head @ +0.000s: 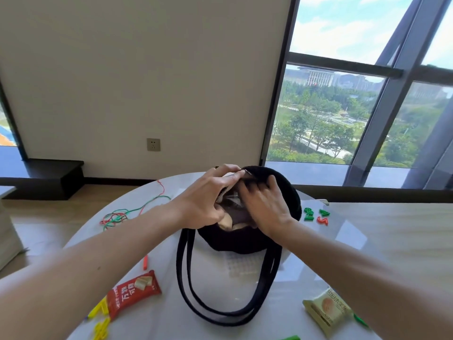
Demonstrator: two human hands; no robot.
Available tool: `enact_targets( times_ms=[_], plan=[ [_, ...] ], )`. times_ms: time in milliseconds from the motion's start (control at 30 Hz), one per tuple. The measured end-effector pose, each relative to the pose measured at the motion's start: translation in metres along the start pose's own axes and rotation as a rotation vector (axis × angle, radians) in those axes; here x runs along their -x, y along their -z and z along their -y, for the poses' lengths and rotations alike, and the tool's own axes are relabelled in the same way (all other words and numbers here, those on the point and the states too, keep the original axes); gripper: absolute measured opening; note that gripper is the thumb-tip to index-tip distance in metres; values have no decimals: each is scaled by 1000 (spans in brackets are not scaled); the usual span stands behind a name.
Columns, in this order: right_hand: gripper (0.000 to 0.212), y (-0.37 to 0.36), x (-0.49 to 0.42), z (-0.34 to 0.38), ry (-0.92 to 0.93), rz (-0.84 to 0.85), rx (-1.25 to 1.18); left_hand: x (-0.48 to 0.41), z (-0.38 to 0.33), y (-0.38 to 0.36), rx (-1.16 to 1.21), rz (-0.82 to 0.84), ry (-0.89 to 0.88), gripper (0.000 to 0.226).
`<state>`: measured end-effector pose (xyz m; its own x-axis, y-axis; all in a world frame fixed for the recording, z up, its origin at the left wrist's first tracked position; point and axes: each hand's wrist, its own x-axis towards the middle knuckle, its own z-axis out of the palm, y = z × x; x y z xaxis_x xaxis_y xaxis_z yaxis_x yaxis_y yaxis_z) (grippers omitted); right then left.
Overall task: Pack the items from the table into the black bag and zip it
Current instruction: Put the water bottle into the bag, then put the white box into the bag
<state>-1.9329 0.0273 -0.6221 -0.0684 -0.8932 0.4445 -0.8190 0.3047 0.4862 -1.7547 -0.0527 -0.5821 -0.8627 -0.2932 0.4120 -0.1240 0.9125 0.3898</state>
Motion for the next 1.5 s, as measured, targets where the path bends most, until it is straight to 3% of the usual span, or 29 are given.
enact_targets(
  times_ms=[100,233,400,600,867,1000,1133,1300,1500],
  plan=[
    [68,-16,-16,8,-26,52,111,-4,-2,0,18,0,8,93],
    [67,-36,-26,13,2,165,202,-3,-1,-8,17,17,2,96],
    [58,-47,-25,5,47,173,231,3,6,-20,25,15,-43,96],
    [49,-29,8,7,87,160,138,11,25,-31,-39,25,3,88],
    [8,22,57,-4,219,315,-57,31,46,-55,-173,237,-30,81],
    [27,45,42,-16,124,406,-330,37,51,-67,-169,318,-20,78],
    [24,40,-2,-32,-63,228,-523,39,56,-78,-189,347,-29,74],
    [20,-15,-67,-43,-210,164,-603,36,66,-89,-113,324,-3,74],
    [23,-88,-129,-42,-261,263,-513,29,77,-98,28,346,49,79]
  ],
)
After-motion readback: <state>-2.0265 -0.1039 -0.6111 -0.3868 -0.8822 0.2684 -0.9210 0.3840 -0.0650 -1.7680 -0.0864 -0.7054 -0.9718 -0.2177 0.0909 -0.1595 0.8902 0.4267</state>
